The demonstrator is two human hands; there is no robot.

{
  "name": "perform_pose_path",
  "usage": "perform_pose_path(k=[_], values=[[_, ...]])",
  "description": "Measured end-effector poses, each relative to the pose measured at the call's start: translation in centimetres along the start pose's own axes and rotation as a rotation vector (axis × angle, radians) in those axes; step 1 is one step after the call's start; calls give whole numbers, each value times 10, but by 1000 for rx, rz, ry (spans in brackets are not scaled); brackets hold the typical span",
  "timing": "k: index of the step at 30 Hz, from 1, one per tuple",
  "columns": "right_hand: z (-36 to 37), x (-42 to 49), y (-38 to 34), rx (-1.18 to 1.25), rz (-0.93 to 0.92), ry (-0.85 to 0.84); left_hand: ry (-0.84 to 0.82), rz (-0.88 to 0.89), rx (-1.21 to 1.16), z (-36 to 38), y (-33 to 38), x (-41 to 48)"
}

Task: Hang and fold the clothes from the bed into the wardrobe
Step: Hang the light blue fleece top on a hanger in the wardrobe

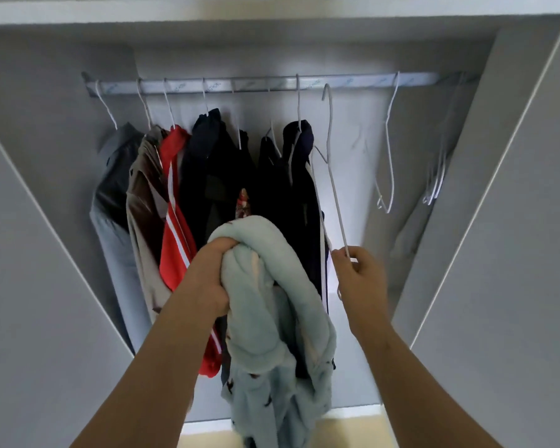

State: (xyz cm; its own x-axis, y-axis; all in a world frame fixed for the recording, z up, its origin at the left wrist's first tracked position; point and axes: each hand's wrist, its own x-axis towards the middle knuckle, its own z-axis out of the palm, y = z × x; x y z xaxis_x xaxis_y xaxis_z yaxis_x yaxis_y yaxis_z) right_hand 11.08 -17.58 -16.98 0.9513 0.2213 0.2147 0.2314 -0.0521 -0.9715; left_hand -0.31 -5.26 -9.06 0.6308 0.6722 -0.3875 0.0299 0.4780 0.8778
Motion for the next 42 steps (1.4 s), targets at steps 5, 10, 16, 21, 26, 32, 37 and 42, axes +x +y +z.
perform_pose_path(k=[5, 10, 16, 21, 26, 32, 37, 42], values=[[-39, -51, 6, -21, 42, 31, -63, -17, 26, -12, -21, -22], [-69, -81, 9, -25, -12, 113, -84, 49, 150, -12, -24, -32], [-96, -85, -5, 34, -37, 191, -178, 141, 184, 7, -11, -45], [-120, -81, -13, 66, -51, 99, -373, 24, 101, 34, 6, -58], [-128, -76, -19, 122, 17, -44, -441, 27, 222, 45, -5, -61], [-127, -77, -40, 328, -100, -252, -431, 123, 377, 55, -23, -65], [-129, -72, -40, 387, -83, -64, -259, 304, 558, 46, -21, -62], [-133, -67, -35, 413, -5, 72, -102, 544, 1022, 19, -3, -55]])
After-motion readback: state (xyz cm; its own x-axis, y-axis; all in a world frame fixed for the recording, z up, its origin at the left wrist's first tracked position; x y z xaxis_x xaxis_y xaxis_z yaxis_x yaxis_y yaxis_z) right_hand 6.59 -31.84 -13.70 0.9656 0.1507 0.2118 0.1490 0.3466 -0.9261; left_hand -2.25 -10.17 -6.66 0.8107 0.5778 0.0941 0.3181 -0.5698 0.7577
